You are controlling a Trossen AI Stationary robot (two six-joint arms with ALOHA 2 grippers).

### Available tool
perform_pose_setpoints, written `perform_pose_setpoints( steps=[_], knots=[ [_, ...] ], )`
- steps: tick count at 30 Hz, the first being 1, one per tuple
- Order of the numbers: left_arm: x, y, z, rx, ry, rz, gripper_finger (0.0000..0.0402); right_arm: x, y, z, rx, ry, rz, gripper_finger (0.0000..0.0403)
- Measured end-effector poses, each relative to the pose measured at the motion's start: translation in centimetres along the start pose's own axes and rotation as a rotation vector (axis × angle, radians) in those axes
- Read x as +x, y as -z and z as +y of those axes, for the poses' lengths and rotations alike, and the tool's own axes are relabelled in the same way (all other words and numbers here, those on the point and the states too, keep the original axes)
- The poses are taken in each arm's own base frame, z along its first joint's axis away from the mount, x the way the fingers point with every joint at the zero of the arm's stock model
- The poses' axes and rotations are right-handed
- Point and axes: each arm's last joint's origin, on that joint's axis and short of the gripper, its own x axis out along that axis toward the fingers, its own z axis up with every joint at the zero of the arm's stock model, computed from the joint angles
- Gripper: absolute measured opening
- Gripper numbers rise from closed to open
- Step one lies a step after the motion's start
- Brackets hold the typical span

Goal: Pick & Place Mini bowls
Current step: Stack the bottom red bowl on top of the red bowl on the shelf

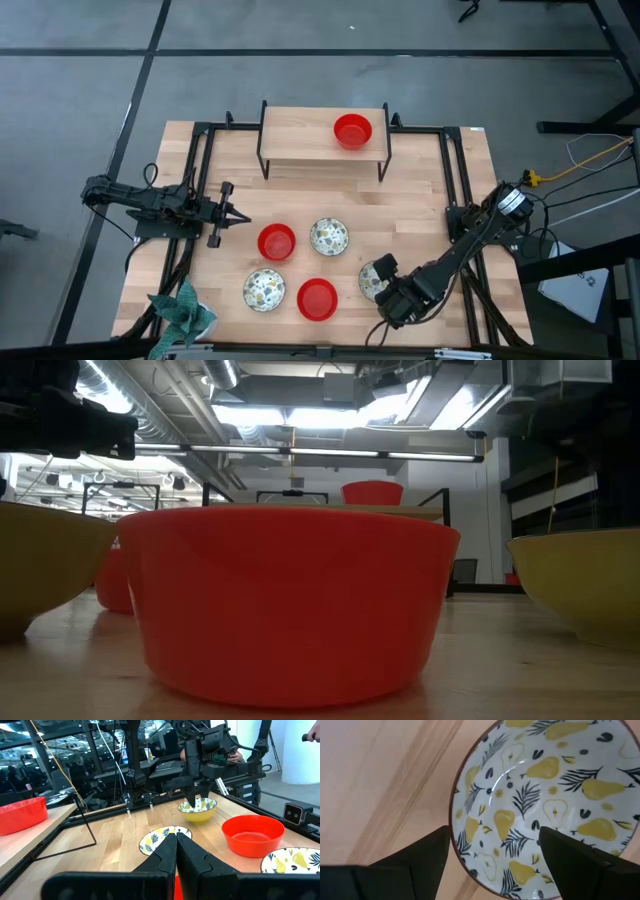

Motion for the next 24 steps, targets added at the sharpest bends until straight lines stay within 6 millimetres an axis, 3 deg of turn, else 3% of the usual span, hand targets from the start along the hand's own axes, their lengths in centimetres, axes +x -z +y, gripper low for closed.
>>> perform_pose_setpoints(
  steps=[5,16,24],
  knots=[
    [0.0,0.0,0.0,0.0,0.0,0.0,0.0004,0.0,-0.02,0.08,-0.01,-0.027,0.0,0.0294],
    [0.0,-0.01,0.0,0.0,0.0,-0.001,0.0004,0.0,-0.01,0.15,-0.026,-0.051,0.004,0.0199],
    [0.0,0.0,0.0,0.0,0.0,0.0,0.0004,0.14,0.05,0.17,-0.025,-0.05,0.002,0.0185]
  ],
)
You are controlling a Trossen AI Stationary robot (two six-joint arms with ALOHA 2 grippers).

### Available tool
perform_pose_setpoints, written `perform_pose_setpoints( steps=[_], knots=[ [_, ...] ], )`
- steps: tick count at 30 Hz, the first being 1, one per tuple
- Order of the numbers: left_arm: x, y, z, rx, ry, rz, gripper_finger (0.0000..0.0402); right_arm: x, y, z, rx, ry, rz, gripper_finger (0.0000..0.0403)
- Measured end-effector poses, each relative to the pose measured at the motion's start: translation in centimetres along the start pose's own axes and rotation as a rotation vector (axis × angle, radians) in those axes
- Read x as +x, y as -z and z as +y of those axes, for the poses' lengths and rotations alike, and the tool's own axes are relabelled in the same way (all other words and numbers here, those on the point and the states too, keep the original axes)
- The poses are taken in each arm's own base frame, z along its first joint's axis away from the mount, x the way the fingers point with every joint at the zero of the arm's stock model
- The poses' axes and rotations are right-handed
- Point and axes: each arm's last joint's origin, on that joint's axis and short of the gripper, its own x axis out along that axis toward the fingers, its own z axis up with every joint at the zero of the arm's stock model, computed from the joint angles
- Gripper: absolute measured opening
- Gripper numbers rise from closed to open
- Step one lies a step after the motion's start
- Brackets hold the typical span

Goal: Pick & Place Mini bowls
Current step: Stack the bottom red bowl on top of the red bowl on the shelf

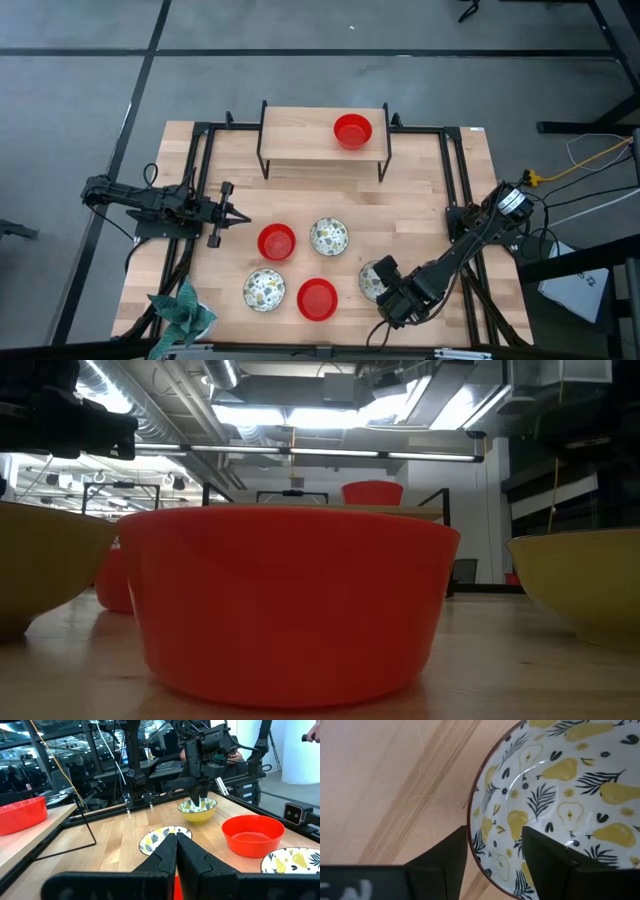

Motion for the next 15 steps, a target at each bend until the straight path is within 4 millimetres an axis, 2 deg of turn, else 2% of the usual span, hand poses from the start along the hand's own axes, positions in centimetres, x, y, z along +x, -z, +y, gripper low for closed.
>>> perform_pose_setpoints(
  steps=[5,15],
  knots=[
    [0.0,0.0,0.0,0.0,0.0,0.0,0.0004,0.84,0.52,0.04,0.001,0.001,0.005,0.0185],
    [0.0,0.0,0.0,0.0,0.0,0.0,0.0004,0.88,0.45,0.04,0.001,0.001,-0.003,0.0185]
  ],
)
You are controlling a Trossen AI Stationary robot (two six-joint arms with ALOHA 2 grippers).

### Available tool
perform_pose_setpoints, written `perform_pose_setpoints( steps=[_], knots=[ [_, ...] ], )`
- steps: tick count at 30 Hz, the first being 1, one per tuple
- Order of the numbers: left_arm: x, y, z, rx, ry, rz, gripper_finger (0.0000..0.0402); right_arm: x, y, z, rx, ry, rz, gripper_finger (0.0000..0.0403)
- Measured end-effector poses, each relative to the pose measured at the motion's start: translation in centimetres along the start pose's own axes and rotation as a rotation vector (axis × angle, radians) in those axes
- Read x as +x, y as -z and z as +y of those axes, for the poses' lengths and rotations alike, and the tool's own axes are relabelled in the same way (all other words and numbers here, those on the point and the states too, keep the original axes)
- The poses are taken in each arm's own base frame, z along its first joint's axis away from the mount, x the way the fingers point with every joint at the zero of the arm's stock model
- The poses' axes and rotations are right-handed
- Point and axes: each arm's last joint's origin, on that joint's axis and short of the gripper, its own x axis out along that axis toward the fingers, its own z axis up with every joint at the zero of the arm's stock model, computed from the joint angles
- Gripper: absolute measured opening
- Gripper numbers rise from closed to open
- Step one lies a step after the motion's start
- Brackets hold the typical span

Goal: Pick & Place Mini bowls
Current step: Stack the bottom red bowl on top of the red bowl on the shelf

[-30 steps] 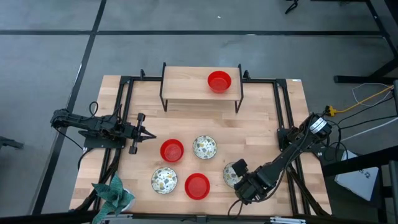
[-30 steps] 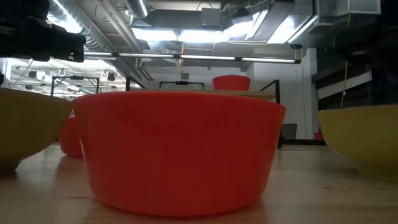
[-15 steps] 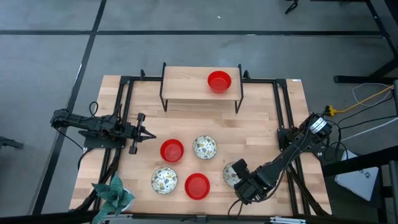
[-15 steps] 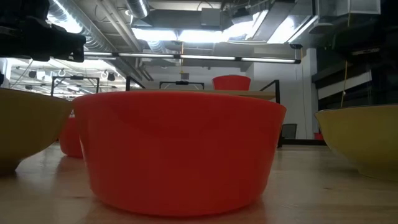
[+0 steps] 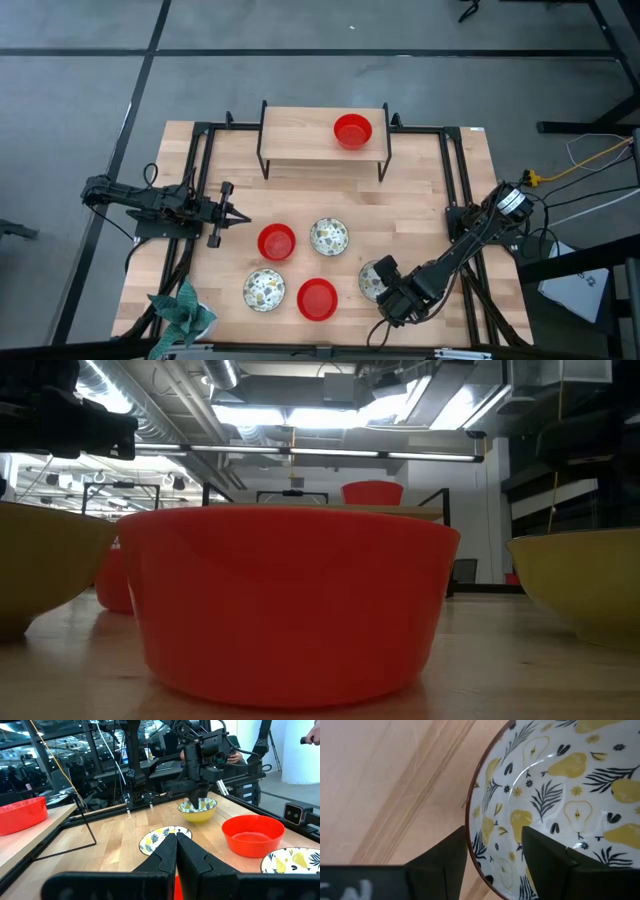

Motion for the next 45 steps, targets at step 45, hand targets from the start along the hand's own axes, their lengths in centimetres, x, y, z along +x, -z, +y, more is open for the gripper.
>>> perform_pose_setpoints(
  steps=[45],
  knots=[
    [0.0,0.0,0.0,0.0,0.0,0.0,0.0004,-4.5,-6.6,-2.5,-0.688,0.202,-0.321,0.0184]
  ],
)
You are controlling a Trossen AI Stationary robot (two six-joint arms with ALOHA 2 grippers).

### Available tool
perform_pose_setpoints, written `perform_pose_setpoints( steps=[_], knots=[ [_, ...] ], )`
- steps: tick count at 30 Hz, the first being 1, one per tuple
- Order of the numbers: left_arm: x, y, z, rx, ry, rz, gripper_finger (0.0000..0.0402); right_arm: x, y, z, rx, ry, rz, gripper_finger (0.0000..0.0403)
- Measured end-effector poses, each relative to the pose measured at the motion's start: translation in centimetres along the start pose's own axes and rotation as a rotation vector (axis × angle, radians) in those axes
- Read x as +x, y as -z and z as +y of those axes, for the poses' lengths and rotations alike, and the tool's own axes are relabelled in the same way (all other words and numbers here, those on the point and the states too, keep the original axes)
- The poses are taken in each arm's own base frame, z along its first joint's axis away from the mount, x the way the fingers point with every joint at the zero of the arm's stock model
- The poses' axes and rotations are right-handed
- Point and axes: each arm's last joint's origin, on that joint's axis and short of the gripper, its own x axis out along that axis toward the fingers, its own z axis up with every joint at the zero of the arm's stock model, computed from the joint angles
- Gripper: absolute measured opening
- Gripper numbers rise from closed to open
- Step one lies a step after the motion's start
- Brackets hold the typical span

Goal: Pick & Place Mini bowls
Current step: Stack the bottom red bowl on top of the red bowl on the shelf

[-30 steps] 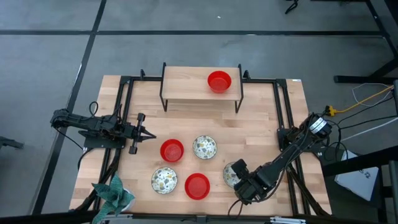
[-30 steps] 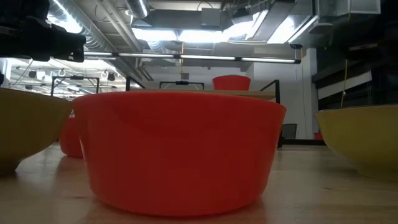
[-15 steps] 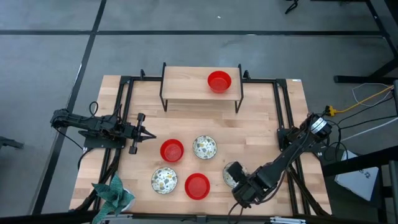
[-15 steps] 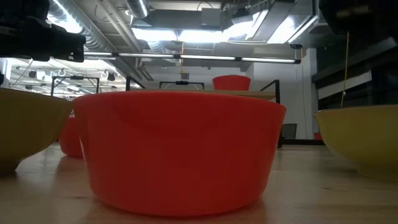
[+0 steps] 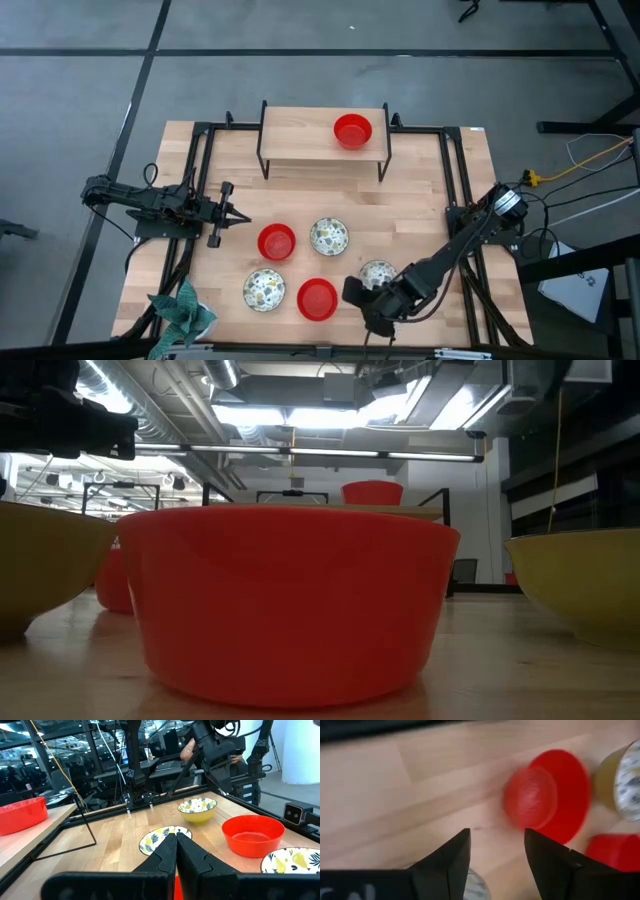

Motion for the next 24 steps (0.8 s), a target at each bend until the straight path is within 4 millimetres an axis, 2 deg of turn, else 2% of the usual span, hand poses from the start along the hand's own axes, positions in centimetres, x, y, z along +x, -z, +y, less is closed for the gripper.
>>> perform_pose_setpoints(
  steps=[4,11,24],
  knots=[
    [0.0,0.0,0.0,0.0,0.0,0.0,0.0004,0.3,0.2,-0.9,-0.082,0.063,-0.001,0.0184],
    [0.0,0.0,0.0,0.0,0.0,0.0,0.0004,0.6,0.6,-2.7,-0.074,0.138,-0.04,0.0184],
    [0.0,0.0,0.0,0.0,0.0,0.0,0.0004,0.8,1.3,-3.6,-0.11,0.125,-0.066,0.0184]
  ],
)
